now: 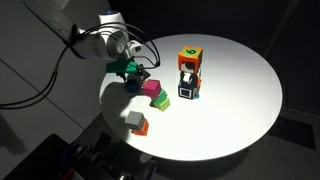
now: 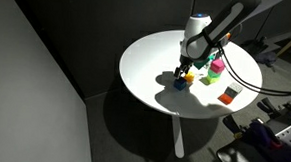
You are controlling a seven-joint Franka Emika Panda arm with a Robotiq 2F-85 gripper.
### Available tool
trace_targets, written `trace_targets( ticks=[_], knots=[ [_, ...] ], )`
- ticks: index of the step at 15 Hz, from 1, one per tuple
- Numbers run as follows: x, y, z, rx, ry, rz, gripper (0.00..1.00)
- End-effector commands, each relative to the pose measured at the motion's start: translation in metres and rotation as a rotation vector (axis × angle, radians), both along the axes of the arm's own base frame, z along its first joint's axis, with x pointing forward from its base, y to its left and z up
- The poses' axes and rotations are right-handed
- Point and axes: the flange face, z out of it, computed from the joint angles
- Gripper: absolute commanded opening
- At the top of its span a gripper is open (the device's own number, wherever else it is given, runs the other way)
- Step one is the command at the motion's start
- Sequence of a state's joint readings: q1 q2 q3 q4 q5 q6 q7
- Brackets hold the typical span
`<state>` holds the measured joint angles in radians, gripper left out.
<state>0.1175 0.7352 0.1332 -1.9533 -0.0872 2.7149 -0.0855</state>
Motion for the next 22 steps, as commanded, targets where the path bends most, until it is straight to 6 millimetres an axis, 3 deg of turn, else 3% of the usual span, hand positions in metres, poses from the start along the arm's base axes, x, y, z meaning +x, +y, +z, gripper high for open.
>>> trace_targets(
  ticks=[1,13,22],
  knots=[
    [0.007,-0.009,0.023,0.018,-0.041,-0.009,1.0],
    [0.021,-0.037,0.088,-0.013,-0.103,-0.099,1.0],
    [0.006,-0.049,0.123,-0.065,0.031,-0.182,1.0]
  ],
)
